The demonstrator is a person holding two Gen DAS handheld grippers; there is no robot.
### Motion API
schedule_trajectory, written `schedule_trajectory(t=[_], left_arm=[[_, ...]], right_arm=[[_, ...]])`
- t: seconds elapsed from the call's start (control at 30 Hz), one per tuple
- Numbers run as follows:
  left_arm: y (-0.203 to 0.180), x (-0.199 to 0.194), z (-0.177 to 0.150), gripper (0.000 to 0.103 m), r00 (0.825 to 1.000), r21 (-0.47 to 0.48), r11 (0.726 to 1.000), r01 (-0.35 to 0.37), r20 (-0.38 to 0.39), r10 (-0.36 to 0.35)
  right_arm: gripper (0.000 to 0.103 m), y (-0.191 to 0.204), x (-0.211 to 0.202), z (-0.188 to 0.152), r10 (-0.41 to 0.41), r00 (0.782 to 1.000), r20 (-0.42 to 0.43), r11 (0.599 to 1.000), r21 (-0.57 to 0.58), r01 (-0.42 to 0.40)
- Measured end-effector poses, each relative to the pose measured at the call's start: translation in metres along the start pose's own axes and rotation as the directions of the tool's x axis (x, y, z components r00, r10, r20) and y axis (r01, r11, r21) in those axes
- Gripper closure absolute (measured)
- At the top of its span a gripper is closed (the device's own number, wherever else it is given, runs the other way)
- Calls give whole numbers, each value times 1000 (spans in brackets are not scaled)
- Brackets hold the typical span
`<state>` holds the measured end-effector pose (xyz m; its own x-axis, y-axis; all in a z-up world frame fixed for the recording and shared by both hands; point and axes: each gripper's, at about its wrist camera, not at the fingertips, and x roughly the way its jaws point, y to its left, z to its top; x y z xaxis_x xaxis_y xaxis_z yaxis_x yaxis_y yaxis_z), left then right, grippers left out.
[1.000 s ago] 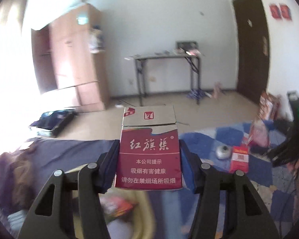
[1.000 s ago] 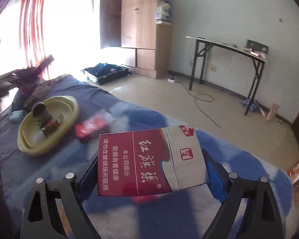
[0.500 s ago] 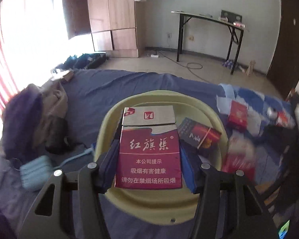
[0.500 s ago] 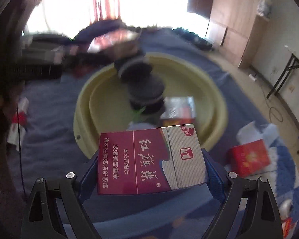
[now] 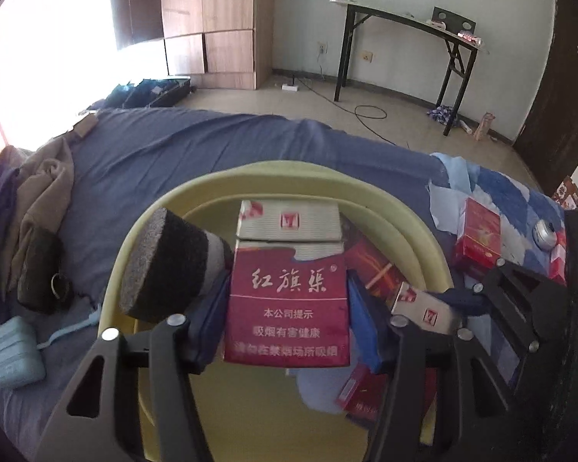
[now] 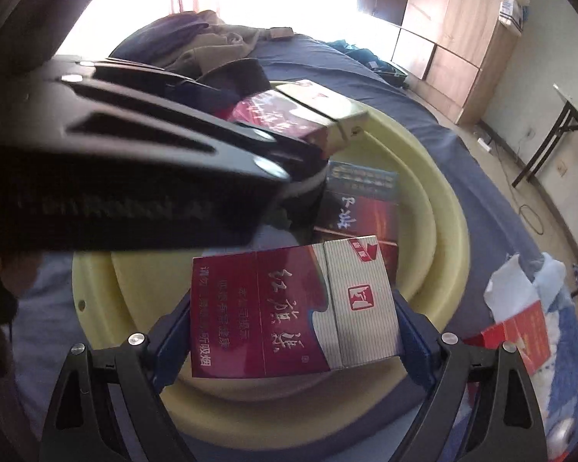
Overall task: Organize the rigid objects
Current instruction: 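Carry the Hongqi box to the yellow basin and release it, then grasp the red Diamond pack with the left tool while the right tool grasps the Double Happiness box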
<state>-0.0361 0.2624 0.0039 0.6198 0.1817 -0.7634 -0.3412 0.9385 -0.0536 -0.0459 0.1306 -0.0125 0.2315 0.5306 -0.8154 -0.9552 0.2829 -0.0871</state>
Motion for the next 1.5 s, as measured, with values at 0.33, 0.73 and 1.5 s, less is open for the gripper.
schedule_trajectory(t=[0.33,0.73,1.5], left_arm=[[-1,-49,20,0,986,-116,993,24,168,-4],[-175,-21,34,0,960,224,954,200,151,-237],[-225,86,1,0,999,320,946,46,6,-51]], right_arm=[[0,-21,-48,-20,-6,989,150,998,66,-4],[0,-174,-241,-205,-504,833,226,711,657,252],[0,-252,-127,-226,-361,926,-109,519,802,296]])
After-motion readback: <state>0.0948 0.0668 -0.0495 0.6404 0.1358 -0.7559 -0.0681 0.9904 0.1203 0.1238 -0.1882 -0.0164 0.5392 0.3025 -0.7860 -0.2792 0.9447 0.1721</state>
